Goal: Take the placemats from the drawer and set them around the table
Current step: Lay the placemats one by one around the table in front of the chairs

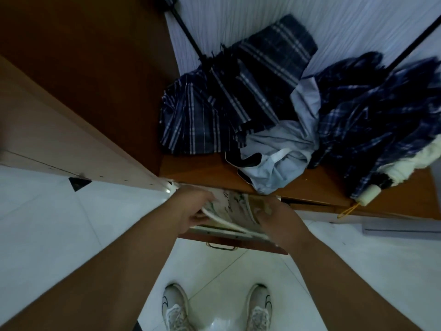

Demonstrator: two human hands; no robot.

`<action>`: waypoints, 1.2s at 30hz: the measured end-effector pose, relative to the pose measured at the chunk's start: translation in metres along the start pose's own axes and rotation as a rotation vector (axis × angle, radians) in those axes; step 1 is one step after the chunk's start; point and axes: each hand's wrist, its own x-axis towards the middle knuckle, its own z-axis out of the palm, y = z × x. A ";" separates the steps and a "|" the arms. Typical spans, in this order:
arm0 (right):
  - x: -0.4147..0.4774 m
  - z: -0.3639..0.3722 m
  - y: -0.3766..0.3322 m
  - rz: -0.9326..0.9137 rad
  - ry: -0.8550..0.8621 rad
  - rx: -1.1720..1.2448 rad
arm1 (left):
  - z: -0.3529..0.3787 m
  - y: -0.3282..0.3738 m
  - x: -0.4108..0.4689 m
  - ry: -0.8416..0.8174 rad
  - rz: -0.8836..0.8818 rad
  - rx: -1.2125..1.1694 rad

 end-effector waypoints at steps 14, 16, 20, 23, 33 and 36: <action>-0.129 -0.137 -0.078 0.131 -0.107 0.539 | -0.001 0.128 -0.262 -0.292 0.483 0.048; -0.154 -0.161 -0.091 0.157 -0.176 0.664 | -0.007 0.144 -0.295 -0.315 0.529 0.016; -0.196 -0.207 -0.112 -0.006 -0.160 0.944 | -0.026 0.168 -0.355 -0.311 0.630 0.039; -0.228 -0.238 -0.132 -0.143 0.002 1.039 | -0.047 0.175 -0.387 -0.261 0.732 0.189; -0.322 -0.274 -0.173 -0.499 0.232 0.644 | -0.077 0.157 -0.443 -0.087 0.869 0.257; -0.342 -0.273 -0.182 -0.529 0.197 0.647 | -0.082 0.146 -0.452 -0.038 1.005 0.363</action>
